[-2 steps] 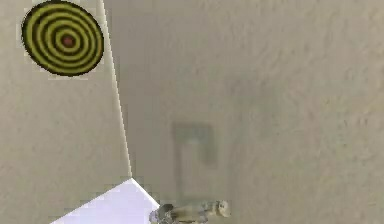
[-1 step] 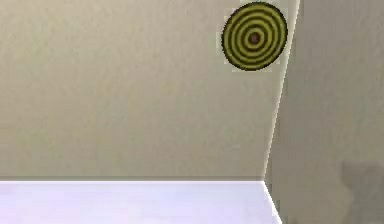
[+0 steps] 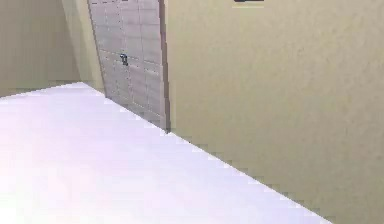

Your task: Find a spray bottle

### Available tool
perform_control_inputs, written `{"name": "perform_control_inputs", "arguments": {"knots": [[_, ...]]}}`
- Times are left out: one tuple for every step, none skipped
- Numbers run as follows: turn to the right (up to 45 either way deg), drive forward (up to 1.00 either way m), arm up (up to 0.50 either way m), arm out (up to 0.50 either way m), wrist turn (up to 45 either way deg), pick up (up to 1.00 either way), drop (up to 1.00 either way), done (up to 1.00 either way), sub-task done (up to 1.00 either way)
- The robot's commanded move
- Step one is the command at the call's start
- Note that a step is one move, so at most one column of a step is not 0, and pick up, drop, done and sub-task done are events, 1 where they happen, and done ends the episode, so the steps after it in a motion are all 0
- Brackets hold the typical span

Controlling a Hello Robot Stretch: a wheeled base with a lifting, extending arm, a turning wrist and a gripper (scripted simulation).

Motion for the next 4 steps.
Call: {"name": "perform_control_inputs", "arguments": {"knots": [[-45.0, 0.00, 0.00, 0.00, 0.0, 0.00, 0.00, 0.00, 0.00], [0.0, 1.00, 0.00, 0.00, 0.0, 0.00, 0.00, 0.00, 0.00], [0.0, 0.45, 0.00, 0.00, 0.0, 0.00, 0.00, 0.00, 0.00], [-18.0, 0.00, 0.00, 0.00, 0.0, 0.00, 0.00, 0.00, 0.00]]}}
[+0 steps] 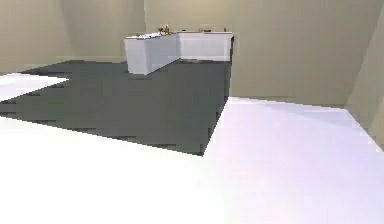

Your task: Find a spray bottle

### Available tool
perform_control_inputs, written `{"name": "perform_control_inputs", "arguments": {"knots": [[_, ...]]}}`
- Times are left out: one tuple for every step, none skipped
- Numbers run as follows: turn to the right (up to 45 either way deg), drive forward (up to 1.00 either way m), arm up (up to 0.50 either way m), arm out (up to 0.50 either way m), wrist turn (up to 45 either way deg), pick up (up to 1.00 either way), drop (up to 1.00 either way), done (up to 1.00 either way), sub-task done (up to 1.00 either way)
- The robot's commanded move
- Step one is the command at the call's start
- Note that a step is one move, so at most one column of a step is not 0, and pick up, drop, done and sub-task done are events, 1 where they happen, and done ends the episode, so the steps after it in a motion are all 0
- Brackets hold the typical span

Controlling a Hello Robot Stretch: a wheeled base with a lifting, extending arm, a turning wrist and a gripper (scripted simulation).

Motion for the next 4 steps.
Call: {"name": "perform_control_inputs", "arguments": {"knots": [[0.0, 1.00, 0.00, 0.00, 0.0, 0.00, 0.00, 0.00, 0.00], [0.0, 1.00, 0.00, 0.00, 0.0, 0.00, 0.00, 0.00, 0.00], [0.0, 1.00, 0.00, 0.00, 0.0, 0.00, 0.00, 0.00, 0.00], [0.0, 1.00, 0.00, 0.00, 0.0, 0.00, 0.00, 0.00, 0.00]]}}
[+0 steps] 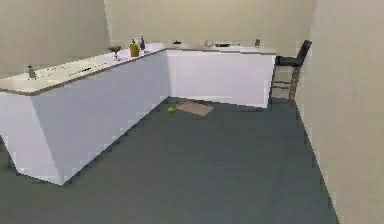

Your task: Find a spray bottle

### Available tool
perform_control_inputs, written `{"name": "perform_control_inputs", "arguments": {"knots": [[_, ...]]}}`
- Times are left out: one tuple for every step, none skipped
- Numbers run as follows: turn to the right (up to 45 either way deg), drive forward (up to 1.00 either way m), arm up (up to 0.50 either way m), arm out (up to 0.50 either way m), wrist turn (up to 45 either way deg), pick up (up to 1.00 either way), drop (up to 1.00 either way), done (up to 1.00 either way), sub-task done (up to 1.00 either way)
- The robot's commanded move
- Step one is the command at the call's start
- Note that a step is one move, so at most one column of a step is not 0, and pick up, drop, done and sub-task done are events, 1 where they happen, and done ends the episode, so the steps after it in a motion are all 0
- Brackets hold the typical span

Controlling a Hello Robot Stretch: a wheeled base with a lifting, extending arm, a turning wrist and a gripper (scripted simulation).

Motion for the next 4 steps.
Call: {"name": "perform_control_inputs", "arguments": {"knots": [[0.0, 1.00, 0.00, 0.00, 0.0, 0.00, 0.00, 0.00, 0.00], [-3.0, 0.00, 0.00, 0.00, 0.0, 0.00, 0.00, 0.00, 0.00], [0.0, 1.00, 0.00, 0.00, 0.0, 0.00, 0.00, 0.00, 0.00], [-3.0, 0.00, 0.00, 0.00, 0.0, 0.00, 0.00, 0.00, 0.00]]}}
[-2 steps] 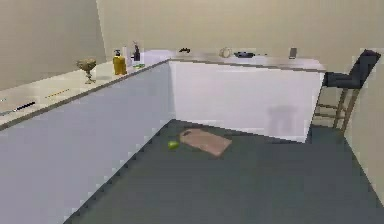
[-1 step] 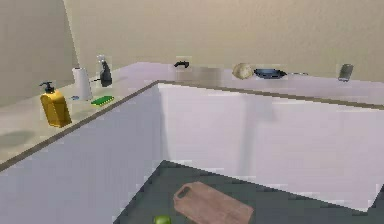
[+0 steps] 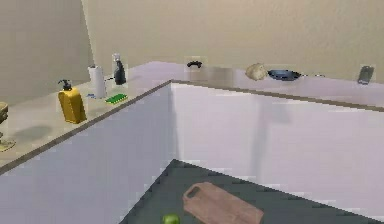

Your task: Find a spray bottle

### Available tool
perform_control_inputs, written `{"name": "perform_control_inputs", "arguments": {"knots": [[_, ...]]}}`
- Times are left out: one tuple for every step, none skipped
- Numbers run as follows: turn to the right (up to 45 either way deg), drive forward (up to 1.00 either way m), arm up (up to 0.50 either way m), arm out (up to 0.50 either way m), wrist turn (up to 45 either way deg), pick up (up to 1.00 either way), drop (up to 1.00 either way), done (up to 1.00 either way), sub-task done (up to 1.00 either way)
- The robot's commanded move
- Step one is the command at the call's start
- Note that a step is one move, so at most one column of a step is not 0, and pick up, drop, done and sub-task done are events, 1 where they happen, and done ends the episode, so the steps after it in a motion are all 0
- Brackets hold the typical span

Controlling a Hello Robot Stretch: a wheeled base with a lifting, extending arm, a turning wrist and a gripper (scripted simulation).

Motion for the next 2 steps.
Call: {"name": "perform_control_inputs", "arguments": {"knots": [[0.0, 0.70, 0.00, 0.00, 0.0, 0.00, 0.00, 0.00, 0.00], [-30.0, 0.00, 0.00, 0.00, 0.0, 0.00, 0.00, 0.00, 0.00]]}}
